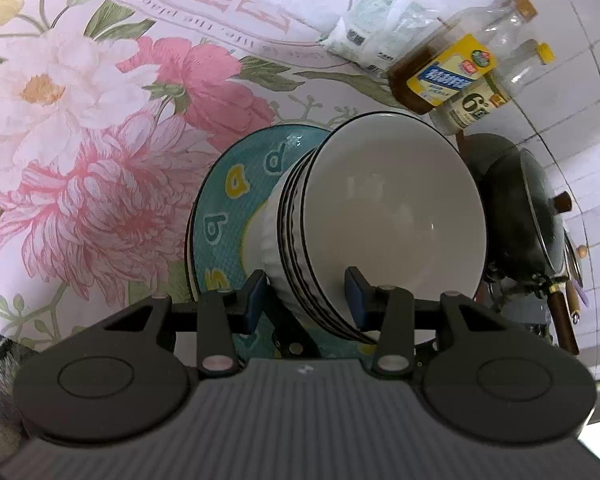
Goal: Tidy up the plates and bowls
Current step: 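Carry the bowl stack over the Egg plate stack and lower it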
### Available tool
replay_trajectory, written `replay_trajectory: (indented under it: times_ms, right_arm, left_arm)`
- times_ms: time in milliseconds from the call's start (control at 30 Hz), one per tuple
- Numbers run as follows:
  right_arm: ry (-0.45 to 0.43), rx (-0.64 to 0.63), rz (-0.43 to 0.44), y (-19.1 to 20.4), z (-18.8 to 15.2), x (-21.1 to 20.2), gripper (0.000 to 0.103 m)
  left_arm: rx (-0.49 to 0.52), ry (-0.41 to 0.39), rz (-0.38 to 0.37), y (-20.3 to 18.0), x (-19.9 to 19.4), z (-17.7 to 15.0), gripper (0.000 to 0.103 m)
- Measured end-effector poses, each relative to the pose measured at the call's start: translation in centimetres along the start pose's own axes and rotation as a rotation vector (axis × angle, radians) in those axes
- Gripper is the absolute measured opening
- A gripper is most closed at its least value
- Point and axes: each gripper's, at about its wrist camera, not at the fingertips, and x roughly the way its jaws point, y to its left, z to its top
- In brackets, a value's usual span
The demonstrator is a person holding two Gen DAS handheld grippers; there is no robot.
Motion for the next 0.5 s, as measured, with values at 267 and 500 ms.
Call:
replay_trajectory:
  times_ms: [267,500]
  right_arm:
    - [0.028,-0.029,0.007,0.3,0.0,0.2,0.095]
    - [0.063,-0.023,-0.09,1.1,-0.4,-0.3,0.097]
  left_arm:
    - [-0.044,0.011,-0.022,0.8,0.2,0.1,0.041]
    - [-0.047,0.006,-0.051,1.4,-0.3,0.3,0.042]
